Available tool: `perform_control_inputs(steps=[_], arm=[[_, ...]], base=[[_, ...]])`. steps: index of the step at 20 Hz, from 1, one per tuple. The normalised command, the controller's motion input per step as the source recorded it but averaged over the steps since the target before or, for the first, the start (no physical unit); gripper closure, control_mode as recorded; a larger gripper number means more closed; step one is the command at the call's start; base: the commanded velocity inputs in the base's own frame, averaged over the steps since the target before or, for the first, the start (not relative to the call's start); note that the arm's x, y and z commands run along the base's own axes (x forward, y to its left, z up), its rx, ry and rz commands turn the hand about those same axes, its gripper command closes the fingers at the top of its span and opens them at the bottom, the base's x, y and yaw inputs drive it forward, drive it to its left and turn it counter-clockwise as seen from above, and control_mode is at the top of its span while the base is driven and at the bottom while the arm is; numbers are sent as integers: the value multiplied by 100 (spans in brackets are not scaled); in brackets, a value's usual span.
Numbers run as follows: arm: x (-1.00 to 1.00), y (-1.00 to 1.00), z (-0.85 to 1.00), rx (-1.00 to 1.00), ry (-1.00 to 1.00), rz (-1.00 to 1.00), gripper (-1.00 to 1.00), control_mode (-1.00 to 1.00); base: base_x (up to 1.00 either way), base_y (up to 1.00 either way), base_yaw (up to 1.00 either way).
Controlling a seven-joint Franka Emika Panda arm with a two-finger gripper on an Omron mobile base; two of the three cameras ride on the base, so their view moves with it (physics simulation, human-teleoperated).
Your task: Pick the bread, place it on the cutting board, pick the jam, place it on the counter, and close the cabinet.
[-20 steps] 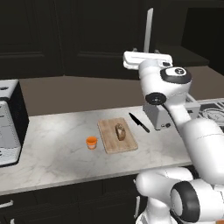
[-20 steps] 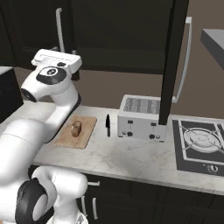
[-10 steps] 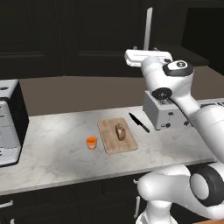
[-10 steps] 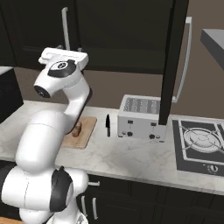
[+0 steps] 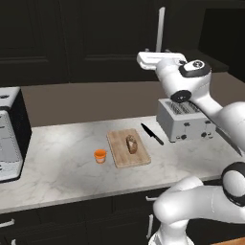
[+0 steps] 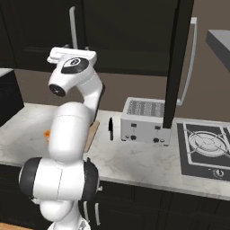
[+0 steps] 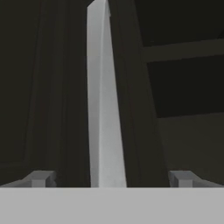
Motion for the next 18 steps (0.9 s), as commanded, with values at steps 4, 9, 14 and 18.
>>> perform_control_inputs(steps=[4, 9, 14, 18], arm=[[40, 0, 0, 0, 0, 5, -100, -100], [39, 0, 0, 0, 0, 3, -100, -100], [37, 0, 0, 0, 0, 1, -100, -100], [30, 0, 0, 0, 0, 0, -100, -100]], base=[[0, 0, 0], [0, 0, 0], [0, 0, 0], [0, 0, 0]])
